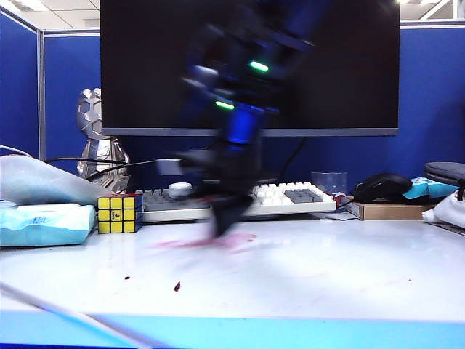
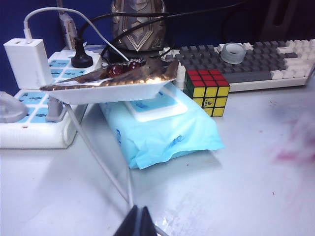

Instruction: Use the wet wipes on the table to wipe the cherry juice off the table, then put the wipes back on the table.

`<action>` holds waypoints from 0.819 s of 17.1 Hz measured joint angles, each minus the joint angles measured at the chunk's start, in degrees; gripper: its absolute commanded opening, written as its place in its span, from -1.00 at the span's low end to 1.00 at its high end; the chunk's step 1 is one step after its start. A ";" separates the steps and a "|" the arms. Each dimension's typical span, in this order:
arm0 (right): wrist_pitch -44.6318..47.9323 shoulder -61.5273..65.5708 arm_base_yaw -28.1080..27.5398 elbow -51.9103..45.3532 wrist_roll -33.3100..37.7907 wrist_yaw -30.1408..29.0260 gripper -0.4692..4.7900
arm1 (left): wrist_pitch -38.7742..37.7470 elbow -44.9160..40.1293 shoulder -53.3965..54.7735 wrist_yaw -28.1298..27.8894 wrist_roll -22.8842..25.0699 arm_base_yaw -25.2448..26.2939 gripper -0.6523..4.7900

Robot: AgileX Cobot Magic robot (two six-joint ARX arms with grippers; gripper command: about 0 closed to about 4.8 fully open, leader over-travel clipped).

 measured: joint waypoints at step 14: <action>-4.66 1.51 -4.39 3.04 3.89 -21.64 -0.84 | 0.00 0.00 0.00 0.00 0.00 0.02 -0.74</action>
